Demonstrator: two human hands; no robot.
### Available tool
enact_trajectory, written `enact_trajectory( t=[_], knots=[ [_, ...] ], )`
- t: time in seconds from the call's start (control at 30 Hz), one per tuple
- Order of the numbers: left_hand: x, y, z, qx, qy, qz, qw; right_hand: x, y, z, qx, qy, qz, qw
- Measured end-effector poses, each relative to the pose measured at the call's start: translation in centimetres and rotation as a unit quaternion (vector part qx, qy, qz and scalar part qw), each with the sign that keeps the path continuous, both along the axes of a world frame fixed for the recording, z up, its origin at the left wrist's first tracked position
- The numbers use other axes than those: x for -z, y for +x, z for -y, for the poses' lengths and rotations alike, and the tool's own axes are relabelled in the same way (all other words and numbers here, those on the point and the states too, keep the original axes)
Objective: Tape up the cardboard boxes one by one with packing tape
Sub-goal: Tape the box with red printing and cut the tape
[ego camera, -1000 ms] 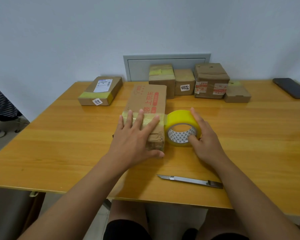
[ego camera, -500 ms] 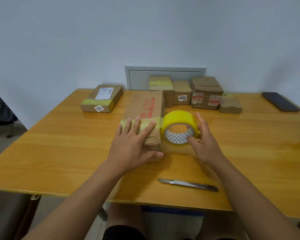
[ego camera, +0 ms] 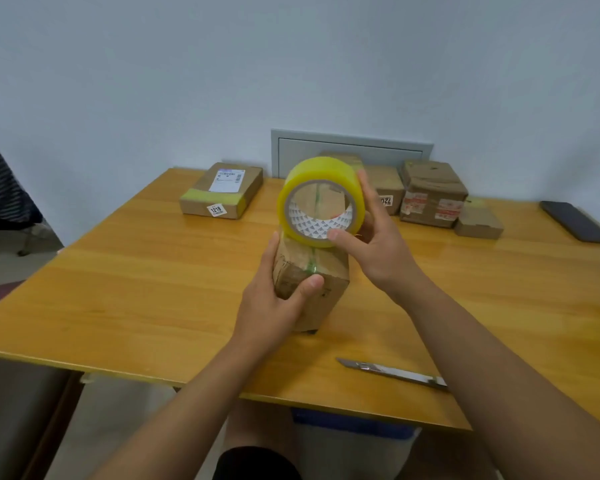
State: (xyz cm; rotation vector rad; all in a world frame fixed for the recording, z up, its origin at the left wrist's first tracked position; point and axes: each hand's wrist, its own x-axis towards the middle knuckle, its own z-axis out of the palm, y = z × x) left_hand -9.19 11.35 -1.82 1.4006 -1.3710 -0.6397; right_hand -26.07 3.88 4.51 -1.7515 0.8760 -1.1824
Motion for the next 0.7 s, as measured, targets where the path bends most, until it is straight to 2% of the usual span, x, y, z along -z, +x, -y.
enact_trajectory(
  t=[0.07,0.1,0.13,0.2,0.27,0.3,0.4,0.53,0.7],
  knots=[
    [0.3,0.5,-0.2,-0.042,-0.030,0.054,0.997,-0.1,1.0,0.0,-0.002,-0.009,-0.016,1.000],
    [0.4,0.7,-0.3,-0.071,-0.081,0.113,0.988,-0.2,1.4,0.0,-0.002,-0.015,-0.023,1.000],
    [0.4,1.0,-0.2,-0.097,-0.154,0.189,0.965,-0.3,1.9,-0.1,-0.002,-0.020,-0.026,0.999],
    [0.3,1.4,0.1,-0.107,-0.295,0.332,0.889,-0.2,2.7,-0.1,0.000,-0.030,-0.031,0.999],
    [0.4,1.4,0.4,-0.087,-0.351,0.423,0.831,-0.2,3.5,-0.1,0.001,-0.042,-0.045,0.998],
    [0.6,1.4,0.6,-0.084,-0.351,0.447,0.819,-0.3,3.8,-0.1,0.002,-0.046,-0.054,0.997],
    [1.5,1.3,0.9,-0.098,-0.324,0.459,0.821,-0.4,4.3,0.0,-0.003,-0.039,-0.053,0.998],
    [1.6,1.1,1.0,-0.114,-0.315,0.445,0.830,-0.3,3.8,0.0,-0.041,0.017,0.023,0.999],
    [1.2,1.3,0.9,-0.109,-0.311,0.450,0.830,-0.9,1.1,0.3,-0.020,-0.001,0.031,0.999]
  ],
)
